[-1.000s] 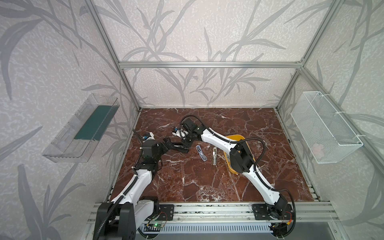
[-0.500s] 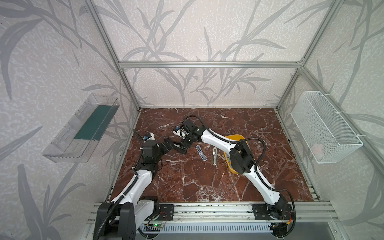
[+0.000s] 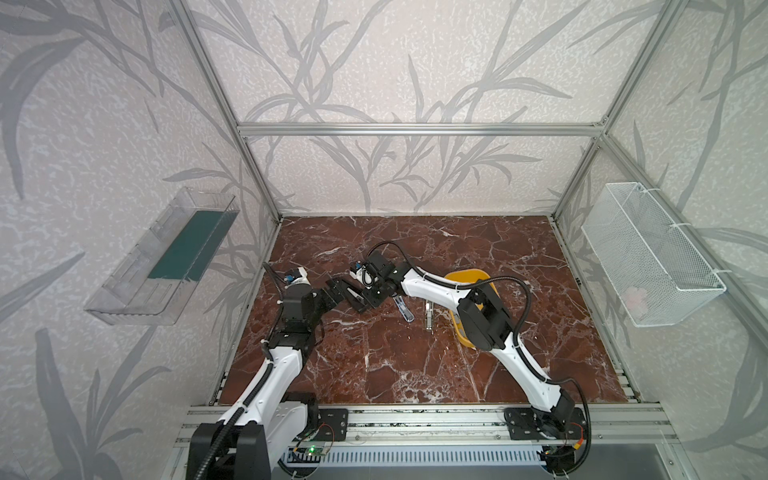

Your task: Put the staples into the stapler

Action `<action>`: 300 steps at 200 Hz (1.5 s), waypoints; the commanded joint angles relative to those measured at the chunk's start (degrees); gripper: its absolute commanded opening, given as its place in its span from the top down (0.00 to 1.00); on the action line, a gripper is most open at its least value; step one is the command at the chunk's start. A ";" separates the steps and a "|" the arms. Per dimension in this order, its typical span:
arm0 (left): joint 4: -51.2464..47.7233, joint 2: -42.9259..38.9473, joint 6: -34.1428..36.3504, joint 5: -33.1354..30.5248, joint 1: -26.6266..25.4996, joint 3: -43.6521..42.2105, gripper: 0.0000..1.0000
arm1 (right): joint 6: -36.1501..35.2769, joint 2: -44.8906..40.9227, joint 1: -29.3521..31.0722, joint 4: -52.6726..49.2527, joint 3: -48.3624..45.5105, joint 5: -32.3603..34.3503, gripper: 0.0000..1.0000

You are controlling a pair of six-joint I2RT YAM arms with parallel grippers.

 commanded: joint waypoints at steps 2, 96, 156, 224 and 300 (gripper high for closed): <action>-1.18 -1.19 -0.40 0.19 0.35 -0.94 0.03 | 10.21 -4.78 0.41 2.54 -6.25 -1.80 1.00; 2.37 1.96 -0.95 6.05 0.28 -3.46 0.05 | 46.61 -15.72 5.11 37.08 -32.56 -2.81 1.00; 8.61 13.71 -4.34 15.41 0.28 -2.92 0.20 | 55.19 -14.59 6.22 44.56 -36.43 1.16 1.00; 6.97 16.17 -4.71 15.49 -4.46 -2.71 0.33 | 60.02 -12.34 6.34 50.01 -39.18 2.73 1.00; 0.39 16.45 -1.41 3.14 -12.57 1.39 0.71 | 61.77 -12.52 6.35 55.09 -43.09 2.31 0.99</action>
